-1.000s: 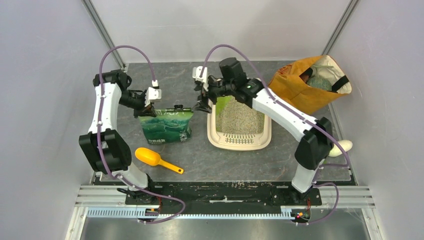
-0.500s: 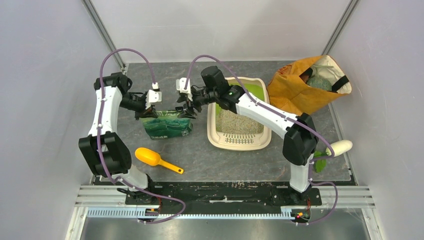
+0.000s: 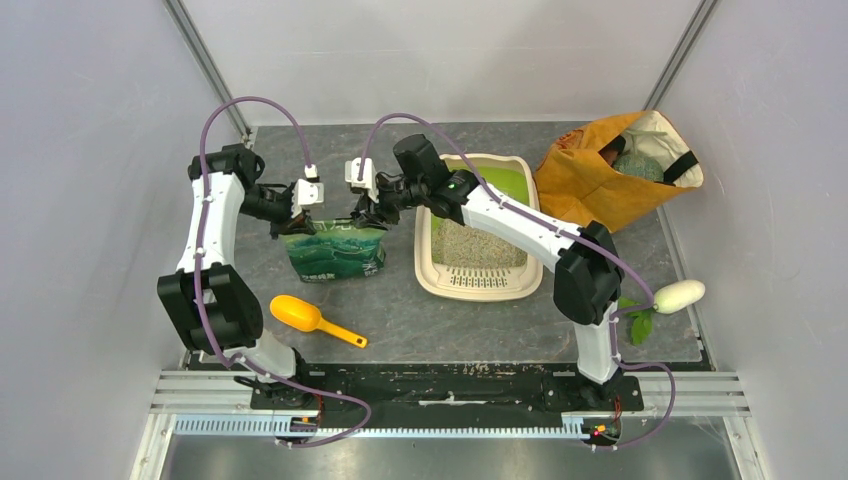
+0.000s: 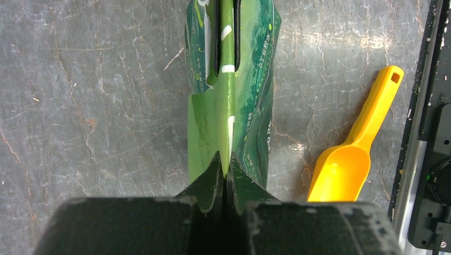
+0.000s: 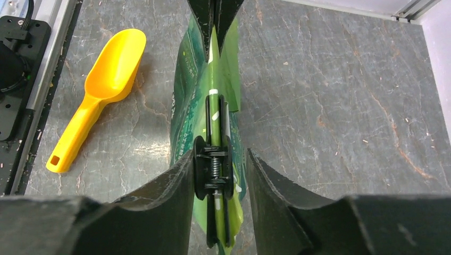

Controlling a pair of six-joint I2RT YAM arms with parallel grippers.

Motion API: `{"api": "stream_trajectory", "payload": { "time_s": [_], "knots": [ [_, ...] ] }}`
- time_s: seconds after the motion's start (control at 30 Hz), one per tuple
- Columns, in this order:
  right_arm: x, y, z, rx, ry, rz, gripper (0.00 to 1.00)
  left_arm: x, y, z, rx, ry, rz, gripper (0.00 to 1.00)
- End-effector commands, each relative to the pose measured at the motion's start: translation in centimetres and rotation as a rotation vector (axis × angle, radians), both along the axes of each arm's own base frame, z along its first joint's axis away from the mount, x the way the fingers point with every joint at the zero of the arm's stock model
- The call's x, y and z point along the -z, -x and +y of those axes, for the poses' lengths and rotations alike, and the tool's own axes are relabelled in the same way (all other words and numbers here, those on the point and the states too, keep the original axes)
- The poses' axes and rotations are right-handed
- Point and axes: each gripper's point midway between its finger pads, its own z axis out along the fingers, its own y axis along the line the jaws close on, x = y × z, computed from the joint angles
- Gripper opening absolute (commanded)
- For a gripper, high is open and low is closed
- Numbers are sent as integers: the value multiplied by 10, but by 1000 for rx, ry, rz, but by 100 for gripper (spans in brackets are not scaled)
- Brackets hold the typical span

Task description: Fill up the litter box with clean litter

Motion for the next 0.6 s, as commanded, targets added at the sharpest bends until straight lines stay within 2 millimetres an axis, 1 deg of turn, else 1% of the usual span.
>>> {"api": "stream_trajectory", "payload": {
  "time_s": [0.0,0.13,0.2,0.27,0.37,0.4,0.57],
  "knots": [
    [-27,-4,6,7,-49,-57,45,-17,-6,-13,15,82,-70,2],
    [-31,-5,7,12,-59,-49,46,-15,-5,-12,14,77,-64,2],
    [-33,-4,8,10,-62,-48,43,-15,-5,-12,14,77,-62,2],
    [-32,-3,7,7,-58,-44,32,-14,-6,-11,13,75,-62,2],
    [-34,-3,6,11,-59,-39,7,-13,-7,-11,4,74,-62,2],
    [-37,-2,6,15,-65,-39,0,-12,-8,-10,4,72,-61,2],
    [-64,-2,4,33,-96,-35,0,-4,-11,-7,-18,55,-46,2]
  ]
}}
